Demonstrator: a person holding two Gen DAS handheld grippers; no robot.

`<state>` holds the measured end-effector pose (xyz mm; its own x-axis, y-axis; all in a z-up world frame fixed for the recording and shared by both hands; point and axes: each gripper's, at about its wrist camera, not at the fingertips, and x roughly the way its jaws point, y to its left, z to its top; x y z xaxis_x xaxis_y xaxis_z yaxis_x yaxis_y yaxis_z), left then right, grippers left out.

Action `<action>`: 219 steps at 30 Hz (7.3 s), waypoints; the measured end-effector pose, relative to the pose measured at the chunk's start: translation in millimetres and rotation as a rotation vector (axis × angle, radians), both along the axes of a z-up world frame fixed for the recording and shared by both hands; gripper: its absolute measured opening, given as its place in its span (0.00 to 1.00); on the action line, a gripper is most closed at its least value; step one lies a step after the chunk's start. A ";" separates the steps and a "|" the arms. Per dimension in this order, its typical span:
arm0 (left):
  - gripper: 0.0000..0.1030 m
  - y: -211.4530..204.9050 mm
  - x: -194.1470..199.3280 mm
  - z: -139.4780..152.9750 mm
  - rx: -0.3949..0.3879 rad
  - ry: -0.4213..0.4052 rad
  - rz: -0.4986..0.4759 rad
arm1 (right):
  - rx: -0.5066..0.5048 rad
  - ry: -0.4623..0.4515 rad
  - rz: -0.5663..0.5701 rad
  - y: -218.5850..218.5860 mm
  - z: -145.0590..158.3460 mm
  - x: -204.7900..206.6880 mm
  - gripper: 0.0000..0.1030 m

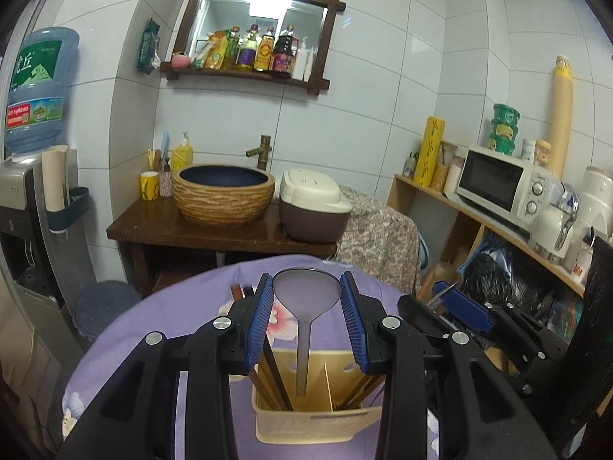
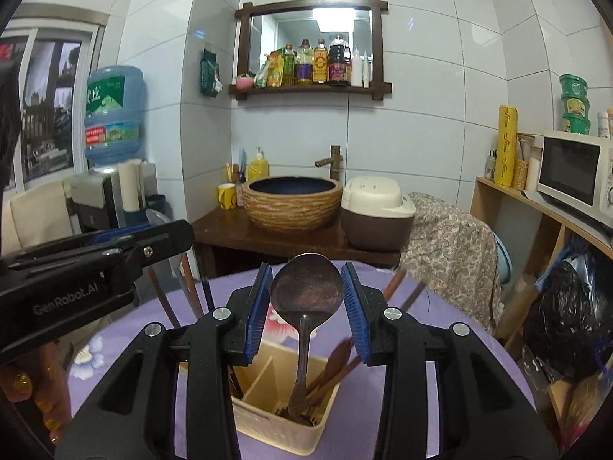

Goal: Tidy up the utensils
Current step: 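Lift both metal spoons and lower them into the holder, then open both tools to release the spoons and withdraw, then grasp the black-and-gold chopstick with right tool while left tool grasps the brown chopstick, then lift both chopsticks upright and lower them into the cream holder, then open both tools to release the chopsticks and withdraw from the holder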

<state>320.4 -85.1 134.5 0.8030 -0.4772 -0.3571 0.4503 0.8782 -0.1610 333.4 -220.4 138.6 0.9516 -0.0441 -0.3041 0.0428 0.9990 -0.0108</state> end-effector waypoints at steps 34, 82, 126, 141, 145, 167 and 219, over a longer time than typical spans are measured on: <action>0.58 27.3 -15.3 -50.6 0.027 0.107 -0.024 | -0.025 0.045 0.046 -7.0 -66.1 -28.4 0.66; 0.65 88.6 -93.1 -187.4 0.164 0.410 0.174 | -0.125 0.593 0.306 71.5 -208.0 -21.6 0.11; 0.08 44.6 -25.3 -185.7 0.265 0.404 0.182 | 0.001 0.563 0.288 44.6 -195.8 -36.1 0.08; 0.08 55.8 -83.4 -58.7 0.048 0.150 0.082 | 0.156 0.187 0.315 -10.5 -50.1 -112.5 0.08; 0.08 61.9 -91.0 -38.9 0.019 0.108 0.073 | 0.154 0.112 0.302 -18.7 -21.1 -127.7 0.08; 0.08 63.3 -85.1 -4.9 -0.010 0.057 0.042 | 0.108 0.103 0.283 -15.2 4.5 -110.7 0.07; 0.92 36.4 -59.2 -8.4 -0.010 -0.070 0.090 | 0.046 0.006 0.136 -14.7 -8.0 -56.4 0.73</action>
